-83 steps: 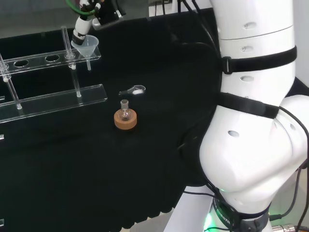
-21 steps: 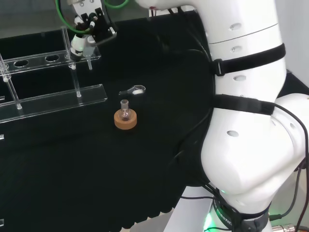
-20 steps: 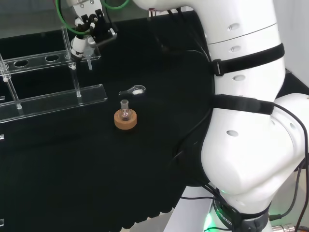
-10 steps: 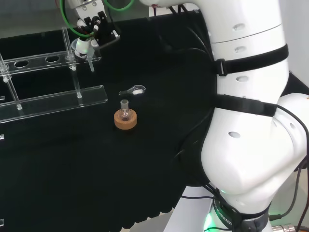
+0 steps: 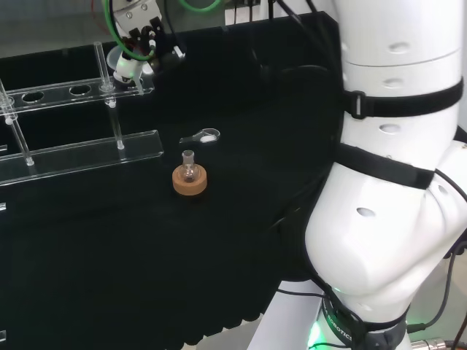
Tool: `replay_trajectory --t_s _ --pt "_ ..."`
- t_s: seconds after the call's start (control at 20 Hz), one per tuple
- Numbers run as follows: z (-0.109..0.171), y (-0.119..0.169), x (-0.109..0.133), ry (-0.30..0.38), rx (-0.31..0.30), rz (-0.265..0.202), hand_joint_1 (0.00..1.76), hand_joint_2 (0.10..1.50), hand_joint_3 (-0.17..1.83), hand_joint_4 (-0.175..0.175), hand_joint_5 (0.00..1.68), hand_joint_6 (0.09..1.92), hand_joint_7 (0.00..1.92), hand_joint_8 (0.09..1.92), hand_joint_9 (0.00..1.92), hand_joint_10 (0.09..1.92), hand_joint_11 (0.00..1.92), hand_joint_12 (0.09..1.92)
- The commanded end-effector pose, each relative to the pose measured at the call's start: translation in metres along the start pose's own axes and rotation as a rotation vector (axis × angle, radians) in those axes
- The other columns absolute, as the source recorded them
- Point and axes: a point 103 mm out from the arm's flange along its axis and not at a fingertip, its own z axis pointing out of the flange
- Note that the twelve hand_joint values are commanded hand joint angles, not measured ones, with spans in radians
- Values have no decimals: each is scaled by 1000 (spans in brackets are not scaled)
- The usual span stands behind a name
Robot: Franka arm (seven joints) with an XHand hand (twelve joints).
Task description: Pick up the funnel from the transparent funnel stand.
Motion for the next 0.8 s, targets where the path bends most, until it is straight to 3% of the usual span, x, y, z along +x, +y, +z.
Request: replay_trajectory --t_s 0.05,0.3,0.8 --pt "-55 -16 -10 -12 -84 41 815 767 451 -57 686 702 883 877 1143 592 678 1249" --pt "-66 -38 -20 2 -75 60 804 762 458 -56 673 713 860 874 1133 594 678 1250" --pt "-70 -109 -30 26 -75 94 783 755 478 -57 652 743 844 885 1124 609 677 1256"
